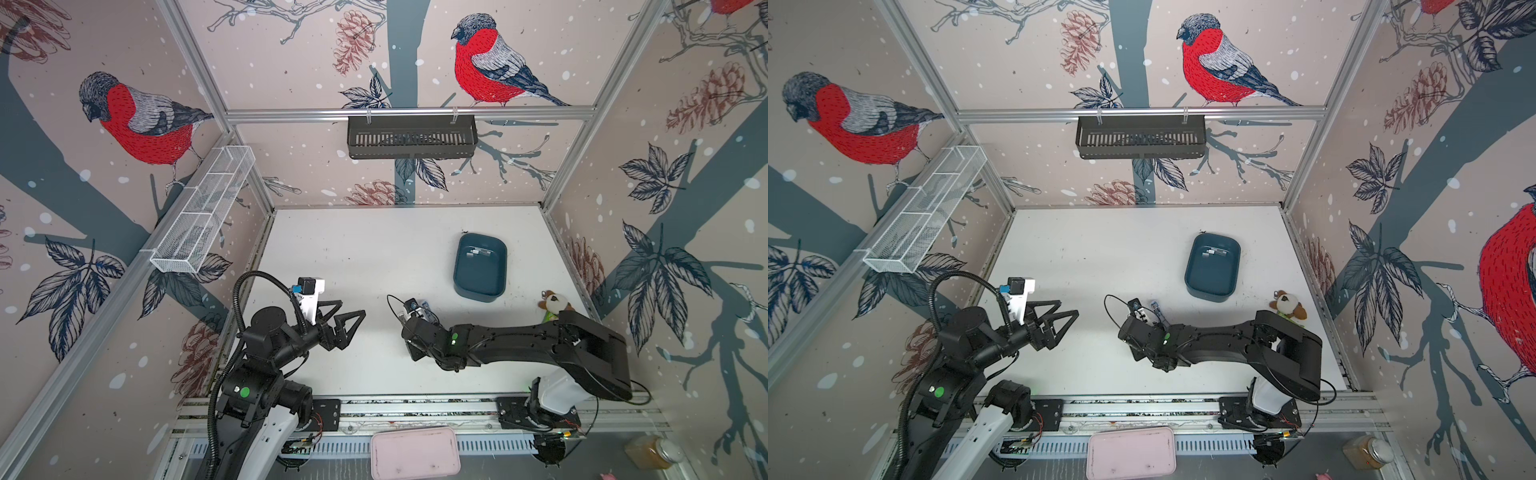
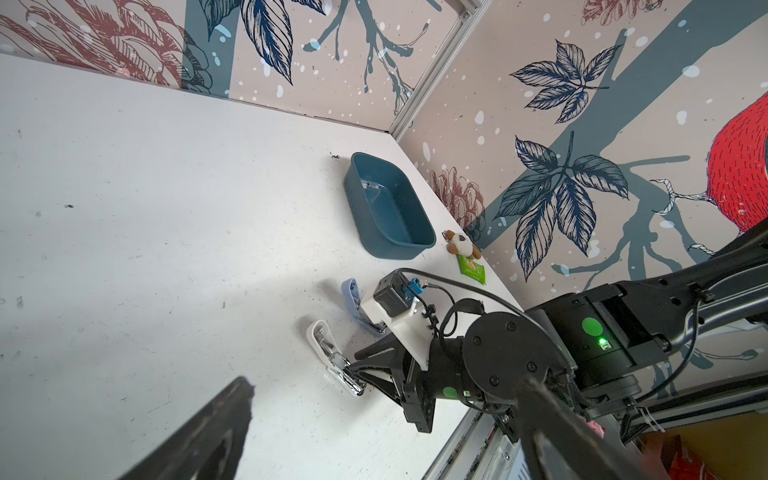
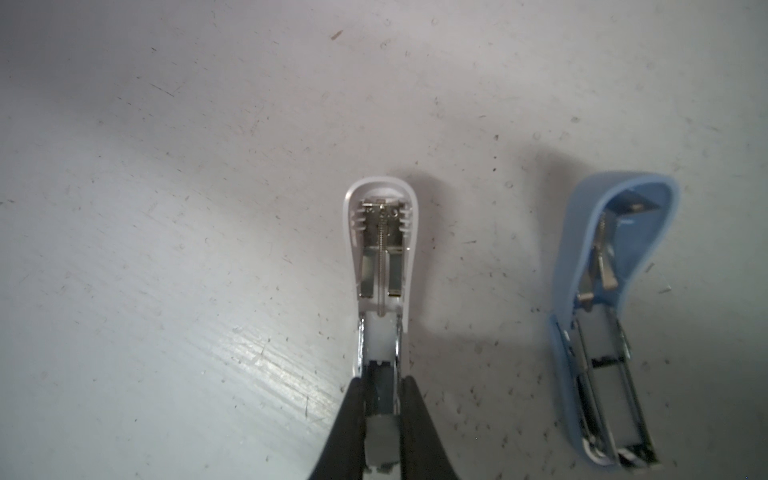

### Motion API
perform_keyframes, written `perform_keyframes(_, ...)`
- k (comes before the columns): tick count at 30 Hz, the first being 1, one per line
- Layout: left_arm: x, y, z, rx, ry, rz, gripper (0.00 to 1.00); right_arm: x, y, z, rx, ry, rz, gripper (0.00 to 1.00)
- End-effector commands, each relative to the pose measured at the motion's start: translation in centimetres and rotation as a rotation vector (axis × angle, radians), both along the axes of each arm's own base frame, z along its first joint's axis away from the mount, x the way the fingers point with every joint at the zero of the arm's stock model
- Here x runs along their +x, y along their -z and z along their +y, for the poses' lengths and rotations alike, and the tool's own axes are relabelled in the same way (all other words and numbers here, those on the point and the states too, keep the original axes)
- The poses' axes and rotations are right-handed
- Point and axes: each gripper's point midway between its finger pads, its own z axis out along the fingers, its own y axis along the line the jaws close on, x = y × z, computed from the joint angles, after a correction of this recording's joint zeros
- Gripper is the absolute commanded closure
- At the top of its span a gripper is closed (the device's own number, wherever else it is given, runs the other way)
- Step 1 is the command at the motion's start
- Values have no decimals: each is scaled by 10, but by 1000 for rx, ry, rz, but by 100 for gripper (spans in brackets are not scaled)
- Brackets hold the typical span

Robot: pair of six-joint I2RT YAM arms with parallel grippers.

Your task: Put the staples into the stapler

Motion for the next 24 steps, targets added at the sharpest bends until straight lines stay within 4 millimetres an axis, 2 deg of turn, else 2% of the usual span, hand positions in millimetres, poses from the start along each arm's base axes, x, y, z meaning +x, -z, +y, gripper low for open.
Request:
perform_keyframes(1,-1,-2,-2,-3,17,-9,3,3,-6,2,8,5,-21,84)
perform_keyframes(24,-1,-1,-2,-3,13,-10,3,0,2,4,6,-3,-1,84)
